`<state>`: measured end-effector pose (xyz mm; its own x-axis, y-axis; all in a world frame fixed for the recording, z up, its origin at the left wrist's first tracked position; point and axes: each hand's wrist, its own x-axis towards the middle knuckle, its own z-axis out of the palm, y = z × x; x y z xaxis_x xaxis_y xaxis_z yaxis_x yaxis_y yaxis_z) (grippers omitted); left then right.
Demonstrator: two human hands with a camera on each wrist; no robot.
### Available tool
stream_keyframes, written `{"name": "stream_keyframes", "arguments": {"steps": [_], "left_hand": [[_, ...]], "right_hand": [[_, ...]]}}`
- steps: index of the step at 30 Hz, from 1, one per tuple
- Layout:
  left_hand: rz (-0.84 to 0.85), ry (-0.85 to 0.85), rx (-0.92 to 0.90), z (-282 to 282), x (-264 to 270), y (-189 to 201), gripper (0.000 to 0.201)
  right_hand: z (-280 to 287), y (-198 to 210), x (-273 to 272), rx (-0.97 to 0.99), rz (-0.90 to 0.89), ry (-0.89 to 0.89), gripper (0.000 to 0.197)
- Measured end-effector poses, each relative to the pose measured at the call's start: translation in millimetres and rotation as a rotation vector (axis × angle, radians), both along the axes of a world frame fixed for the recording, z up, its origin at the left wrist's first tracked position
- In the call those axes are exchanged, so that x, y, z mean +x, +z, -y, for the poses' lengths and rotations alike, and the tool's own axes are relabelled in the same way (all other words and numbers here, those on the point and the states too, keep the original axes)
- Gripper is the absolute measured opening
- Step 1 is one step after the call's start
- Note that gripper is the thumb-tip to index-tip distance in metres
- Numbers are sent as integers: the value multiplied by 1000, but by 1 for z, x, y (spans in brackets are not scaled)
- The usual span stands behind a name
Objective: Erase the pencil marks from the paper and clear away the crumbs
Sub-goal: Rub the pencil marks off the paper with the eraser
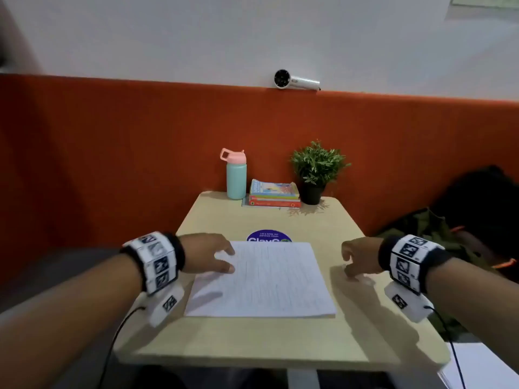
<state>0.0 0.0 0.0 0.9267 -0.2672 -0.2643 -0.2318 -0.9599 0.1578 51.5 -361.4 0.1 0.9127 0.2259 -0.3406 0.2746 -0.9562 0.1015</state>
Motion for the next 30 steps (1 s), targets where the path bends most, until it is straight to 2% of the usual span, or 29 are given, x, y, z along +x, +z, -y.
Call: {"name": "stream_keyframes", "arguments": {"steps": [2, 4, 8, 11, 13, 16, 20, 23, 26, 29, 30], "left_hand": [[-36, 48, 113, -2, 10, -7, 75], [-116, 84, 207, -9, 17, -13, 86], [-204, 71, 260, -7, 15, -19, 99], [-188, 26, 312, 5, 9, -21, 104], [-168, -38, 355, 17, 7, -26, 105], [-134, -145, 369, 35, 4, -31, 106], [-60, -141, 347, 35, 19, -28, 116], [-110, -141, 405, 25, 23, -27, 115], [-126, -125, 363, 28, 14, -32, 108], [12, -105, 347, 36, 5, -35, 84], [68, -110, 353, 35, 3, -35, 82]], "right_hand": [[-1, -4, -3, 69, -102, -158, 39], [2, -11, -1, 183, -123, -234, 36], [5, -21, -1, 216, -41, -213, 26], [1, -14, -4, 154, 71, -113, 22], [-12, -5, -10, 218, 132, -20, 13], [-47, 8, -25, 427, 52, 111, 13], [-98, 8, -31, 317, 24, 354, 23], [-119, -3, -17, 300, 25, 358, 20], [-131, -8, -8, 285, 36, 330, 12], [-141, -15, -6, 257, 35, 361, 15], [-144, -18, -7, 234, 28, 372, 16]]}}
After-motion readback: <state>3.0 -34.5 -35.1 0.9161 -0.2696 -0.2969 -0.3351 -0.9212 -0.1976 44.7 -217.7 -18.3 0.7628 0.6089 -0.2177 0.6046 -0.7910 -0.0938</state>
